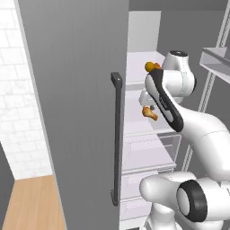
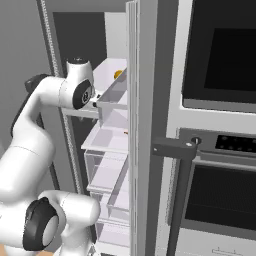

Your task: Place one lemon and one chicken drumstick in each tupperware on the nearby counter, to pack two identical lunches.

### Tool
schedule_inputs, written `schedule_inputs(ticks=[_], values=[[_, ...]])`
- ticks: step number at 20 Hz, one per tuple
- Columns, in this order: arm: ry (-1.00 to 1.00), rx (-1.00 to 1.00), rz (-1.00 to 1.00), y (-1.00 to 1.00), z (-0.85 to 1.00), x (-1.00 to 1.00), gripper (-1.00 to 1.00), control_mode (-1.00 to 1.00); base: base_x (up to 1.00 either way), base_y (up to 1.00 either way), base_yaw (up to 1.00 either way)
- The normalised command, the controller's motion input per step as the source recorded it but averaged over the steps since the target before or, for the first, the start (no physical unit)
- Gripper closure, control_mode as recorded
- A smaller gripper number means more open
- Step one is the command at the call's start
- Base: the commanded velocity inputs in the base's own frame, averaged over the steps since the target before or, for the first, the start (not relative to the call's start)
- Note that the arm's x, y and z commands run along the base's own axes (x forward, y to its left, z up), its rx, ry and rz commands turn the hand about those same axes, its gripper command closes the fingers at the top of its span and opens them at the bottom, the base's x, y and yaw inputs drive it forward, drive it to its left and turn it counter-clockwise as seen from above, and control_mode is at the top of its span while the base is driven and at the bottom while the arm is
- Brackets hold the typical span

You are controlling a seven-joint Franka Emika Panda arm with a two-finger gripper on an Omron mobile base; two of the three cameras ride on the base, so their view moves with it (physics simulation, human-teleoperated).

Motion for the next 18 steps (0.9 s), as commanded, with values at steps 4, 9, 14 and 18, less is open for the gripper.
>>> schedule_inputs(ticks=[4, 9, 14, 18], values=[[0.04, 0.0, -0.09, -0.27, -0.27, 0.28, -1.0, -1.0, 0.0, 0.0, 0.0], [-0.29, -0.01, -0.11, -0.4, -0.69, 0.55, -1.0, -1.0, 0.0, 0.0, 0.0], [-0.31, 0.0, -0.06, -0.36, -0.65, 0.68, -1.0, -1.0, 0.0, 0.0, 0.0], [-0.04, 0.0, -0.01, -0.04, -0.23, 0.87, -1.0, -1.0, 0.0, 0.0, 0.0]])
